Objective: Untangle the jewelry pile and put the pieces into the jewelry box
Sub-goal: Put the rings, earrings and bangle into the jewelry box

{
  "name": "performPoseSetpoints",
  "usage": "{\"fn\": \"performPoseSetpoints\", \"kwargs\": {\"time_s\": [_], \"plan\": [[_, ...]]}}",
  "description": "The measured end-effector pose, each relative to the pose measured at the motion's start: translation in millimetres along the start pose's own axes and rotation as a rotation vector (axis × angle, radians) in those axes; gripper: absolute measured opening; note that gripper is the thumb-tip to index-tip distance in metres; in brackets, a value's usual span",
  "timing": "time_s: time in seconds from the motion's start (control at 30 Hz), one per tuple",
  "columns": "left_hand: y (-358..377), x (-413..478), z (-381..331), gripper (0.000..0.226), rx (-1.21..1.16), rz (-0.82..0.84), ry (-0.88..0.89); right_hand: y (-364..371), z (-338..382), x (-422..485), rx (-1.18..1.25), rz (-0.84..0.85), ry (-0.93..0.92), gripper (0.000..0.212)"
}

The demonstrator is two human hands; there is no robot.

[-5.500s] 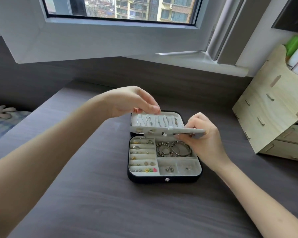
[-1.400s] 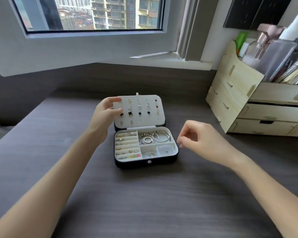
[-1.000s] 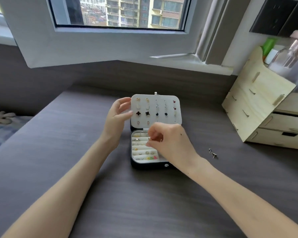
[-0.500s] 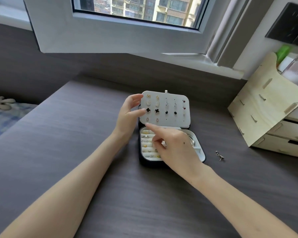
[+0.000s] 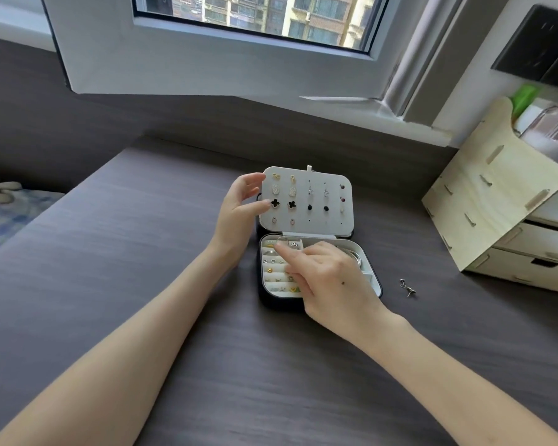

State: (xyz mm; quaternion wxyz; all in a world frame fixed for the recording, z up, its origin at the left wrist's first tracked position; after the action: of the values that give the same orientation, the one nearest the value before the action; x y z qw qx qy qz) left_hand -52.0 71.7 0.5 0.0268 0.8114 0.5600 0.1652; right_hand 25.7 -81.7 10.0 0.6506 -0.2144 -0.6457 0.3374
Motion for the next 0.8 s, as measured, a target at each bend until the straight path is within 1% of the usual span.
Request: {"fn": "performPoseSetpoints", "kwargs": {"time_s": [0.1,0.17,0.23,0.3,0.33,0.37,0.43,0.5,0.53,0.63,0.8], "plan": [[-0.6,-0.8,-0.3,0.046,-0.009,-0.014,0.005,-6.8,4.4,0.7,0.056,0.033,0.026,0.059],[-1.1,-1.6,-0.7,0.046,-0.017,-0.024,0.008,-16.1,5.7,1.6,0.105,-0.036,0.112,0.053],[-1.1,-2.2,-0.9,0.046,-0.018,-0.036,0.009,-31.6,-1.5,0.2,0.110,-0.152,0.268,0.040],[-1.2,-3.0,-1.0,0.047,-0.010,-0.042,0.010,-49.8,-21.3,-8.5,-0.031,-0.233,0.375,0.024],[-1.0,-3.3,-1.0,0.046,-0.008,-0.043,0.014,-59.4,-35.8,-15.0,-0.144,-0.227,0.421,0.015],[-0.8,-3.3,-0.7,0.046,-0.006,-0.043,0.016,-68.6,-50.6,-21.5,-0.253,-0.174,0.486,0.010],[-0.6,-3.4,-0.1,0.046,-0.001,-0.043,0.019,-81.9,-77.3,-34.7,-0.384,0.016,0.671,0.012],[-0.6,-3.2,0.5,0.046,-0.001,-0.044,0.018,-85.4,-95.8,-43.6,-0.413,0.167,0.816,0.018],[-0.9,-3.1,0.9,0.046,-0.005,-0.044,0.015,-84.6,-100.9,-45.5,-0.413,0.218,0.857,0.020],[-2.1,-3.4,0.7,0.045,-0.012,-0.045,0.013,-79.1,-104.4,-44.6,-0.428,0.291,0.871,0.021],[-2.2,-3.6,-0.6,0.046,-0.002,-0.048,0.018,-75.6,-106.3,-44.1,-0.446,0.280,0.843,0.019]]}}
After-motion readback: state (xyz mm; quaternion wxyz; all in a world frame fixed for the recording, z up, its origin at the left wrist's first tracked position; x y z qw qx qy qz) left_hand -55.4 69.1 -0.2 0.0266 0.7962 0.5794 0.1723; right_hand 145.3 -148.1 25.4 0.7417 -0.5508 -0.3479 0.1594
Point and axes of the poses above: each hand's wrist, its own x-axis towards the middle knuckle, its own y-axis out of the palm, z = x × y, the point moved 1 cm from there along x, towards the middle knuckle, and after that the axes turned 13 degrees about -z, right-handed, at the moved point
